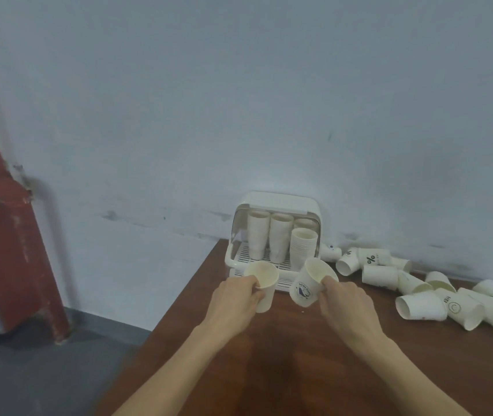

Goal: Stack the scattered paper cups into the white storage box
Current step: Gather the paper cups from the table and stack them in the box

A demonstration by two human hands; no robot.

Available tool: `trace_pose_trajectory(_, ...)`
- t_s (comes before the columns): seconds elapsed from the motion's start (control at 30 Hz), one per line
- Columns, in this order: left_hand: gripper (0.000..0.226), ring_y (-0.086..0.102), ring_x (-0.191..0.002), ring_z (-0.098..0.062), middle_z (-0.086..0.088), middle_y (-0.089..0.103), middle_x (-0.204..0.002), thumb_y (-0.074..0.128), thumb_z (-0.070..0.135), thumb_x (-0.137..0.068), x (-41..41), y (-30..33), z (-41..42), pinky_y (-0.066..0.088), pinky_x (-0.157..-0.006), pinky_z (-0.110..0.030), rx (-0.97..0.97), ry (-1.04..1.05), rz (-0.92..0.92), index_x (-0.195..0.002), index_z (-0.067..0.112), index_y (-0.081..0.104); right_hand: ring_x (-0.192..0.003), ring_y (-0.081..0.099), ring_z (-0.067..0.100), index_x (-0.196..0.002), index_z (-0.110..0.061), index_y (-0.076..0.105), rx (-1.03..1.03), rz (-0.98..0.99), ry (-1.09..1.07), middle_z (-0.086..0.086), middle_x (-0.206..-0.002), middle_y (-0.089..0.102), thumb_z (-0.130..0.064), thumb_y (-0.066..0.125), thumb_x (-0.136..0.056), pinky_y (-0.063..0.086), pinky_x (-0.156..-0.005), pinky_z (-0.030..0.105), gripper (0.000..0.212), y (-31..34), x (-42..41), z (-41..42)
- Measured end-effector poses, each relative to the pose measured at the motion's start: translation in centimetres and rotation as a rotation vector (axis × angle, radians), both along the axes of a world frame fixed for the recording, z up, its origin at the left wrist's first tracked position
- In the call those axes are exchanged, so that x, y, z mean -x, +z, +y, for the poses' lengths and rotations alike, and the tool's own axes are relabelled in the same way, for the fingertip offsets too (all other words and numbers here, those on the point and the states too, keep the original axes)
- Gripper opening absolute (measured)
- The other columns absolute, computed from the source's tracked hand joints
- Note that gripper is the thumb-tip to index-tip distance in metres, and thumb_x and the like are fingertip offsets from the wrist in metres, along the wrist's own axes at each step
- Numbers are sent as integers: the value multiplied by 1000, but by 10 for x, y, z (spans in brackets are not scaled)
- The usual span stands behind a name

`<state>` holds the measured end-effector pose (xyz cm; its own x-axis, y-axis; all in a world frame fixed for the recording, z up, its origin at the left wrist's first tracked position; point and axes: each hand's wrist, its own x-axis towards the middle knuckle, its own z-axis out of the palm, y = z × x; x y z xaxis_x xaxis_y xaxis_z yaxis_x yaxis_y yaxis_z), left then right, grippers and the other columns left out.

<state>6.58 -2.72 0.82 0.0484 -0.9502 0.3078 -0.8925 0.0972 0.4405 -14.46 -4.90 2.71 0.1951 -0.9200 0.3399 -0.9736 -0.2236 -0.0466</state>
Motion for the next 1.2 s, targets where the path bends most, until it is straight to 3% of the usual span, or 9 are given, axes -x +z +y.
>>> trace_pose_trajectory(0.43,19,62,-92,-30,-9,66,-104,44,21,-96,-25,-6,-6,50,-72,-39,-17,85,10,-107,15,59,-85,58,35,-101,-11,51,17,-51,-4,11,-93,55,-11,36,-94,47,-71,38,17,20,-36,-1)
trace_pose_trajectory(0.6,21,61,-92,-30,-8,66,-103,41,25,-99,-27,-9,-25,45,-70,-38,25,106,9,-103,16,59,-84,60,29,-96,-16,51,39,106,30,7,-93,64,-7,36,-89,28,-53,32,19,11,-46,-42)
trace_pose_trajectory(0.7,21,60,-93,-31,-7,66,-103,42,27,-99,-32,-12,-37,45,-70,-38,32,108,13,-103,17,59,-82,61,29,-91,-16,53,40,76,27,7,-90,65,-6,39,-88,21,-47,31,17,7,-53,-67)
trace_pose_trajectory(0.8,18,60,-93,-31,-7,67,-102,43,25,-98,-36,-15,-47,45,-70,-37,39,120,12,-103,18,59,-82,62,32,-89,-12,53,41,27,35,11,-90,64,-5,41,-89,34,-56,33,14,3,-62,-88)
trace_pose_trajectory(1.2,15,59,-89,-32,-7,67,-98,43,20,-97,-42,-10,-102,49,-73,-43,107,123,8,-98,16,58,-100,61,27,-111,-7,54,-111,65,39,10,-110,62,2,38,-92,46,-72,34,27,-47,-83,-135)
